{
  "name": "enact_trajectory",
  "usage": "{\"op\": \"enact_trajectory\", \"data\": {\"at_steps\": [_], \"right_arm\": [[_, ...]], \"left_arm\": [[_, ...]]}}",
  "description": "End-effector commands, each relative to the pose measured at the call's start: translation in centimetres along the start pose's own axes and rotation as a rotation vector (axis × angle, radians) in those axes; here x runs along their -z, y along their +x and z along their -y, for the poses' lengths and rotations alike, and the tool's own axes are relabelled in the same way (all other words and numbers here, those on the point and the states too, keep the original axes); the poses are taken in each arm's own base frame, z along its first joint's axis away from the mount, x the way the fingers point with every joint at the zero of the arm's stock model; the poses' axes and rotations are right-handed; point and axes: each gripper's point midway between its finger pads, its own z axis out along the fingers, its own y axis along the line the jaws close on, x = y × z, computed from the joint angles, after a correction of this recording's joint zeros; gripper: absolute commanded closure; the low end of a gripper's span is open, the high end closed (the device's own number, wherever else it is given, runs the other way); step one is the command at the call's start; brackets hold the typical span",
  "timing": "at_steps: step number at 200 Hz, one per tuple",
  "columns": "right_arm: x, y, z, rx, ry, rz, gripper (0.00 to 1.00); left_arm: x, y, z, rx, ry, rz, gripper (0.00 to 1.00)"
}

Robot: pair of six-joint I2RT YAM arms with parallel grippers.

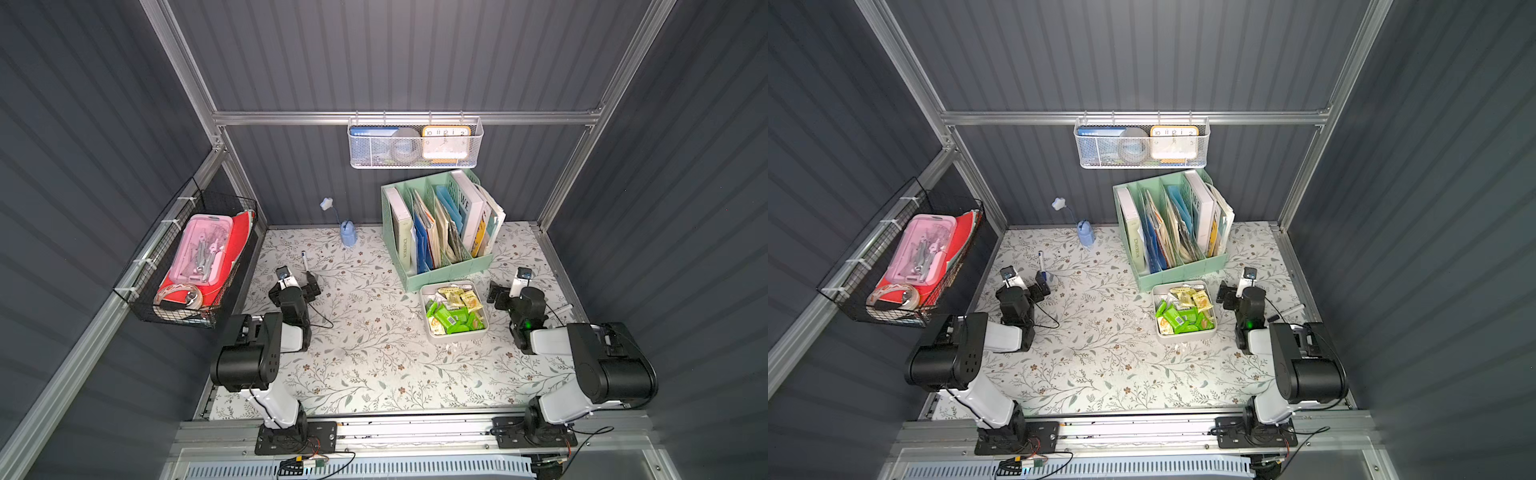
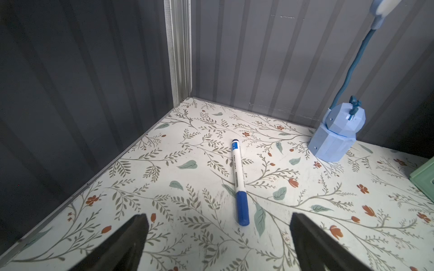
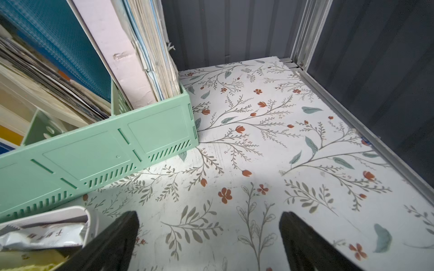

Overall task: Take the cookies out of the storage box
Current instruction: Pick up the cookie from the storage box.

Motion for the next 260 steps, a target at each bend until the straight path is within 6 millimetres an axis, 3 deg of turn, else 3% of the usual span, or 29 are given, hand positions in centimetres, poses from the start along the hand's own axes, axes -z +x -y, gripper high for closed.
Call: {"op": "enact_trajectory", "data": {"at_steps": [1,99,132,162,180,193,209,241,260], "right_arm": [[0.1,0.0,0.0,-0.001,-0.007,0.007,0.01],[0.3,-0.2,0.0,0.003,-0.008,0.022,0.01],[2.3,-2.1,1.0,-0.022,0.046,0.087,0.01],[4.8,-4.4,0.0,-0.014,-0.003,0.101,0.01],[7.0,-6.3,1.3,-0.123,0.068,0.104,0.01],[8.6,-5.8,2.9,-0.283,0.169,0.019,0.01],[10.7,-5.3,2.9,-0.411,0.193,-0.097,0.01],[12.5,-4.1,-1.4,-0.458,-0.036,-0.241,0.06],[13.7,-3.0,-2.8,-0.444,-0.091,-0.357,0.09]], "left_arm": [[-0.1,-0.9,0.0,0.015,-0.001,0.029,0.0],[0.3,-1.4,0.5,0.01,0.033,0.047,0.0],[0.8,-3.7,0.2,0.012,0.003,0.031,0.0],[1.8,-7.9,-0.2,0.088,-0.035,0.039,0.0],[1.6,-9.3,-1.5,0.177,-0.154,-0.056,0.0],[1.6,-9.6,-1.8,0.198,-0.204,-0.148,0.0],[2.1,-9.6,-0.4,0.216,-0.136,-0.222,0.0],[4.2,-9.8,3.2,0.345,0.079,-0.285,0.01],[5.9,-8.6,5.6,0.513,0.192,-0.367,0.01]]}}
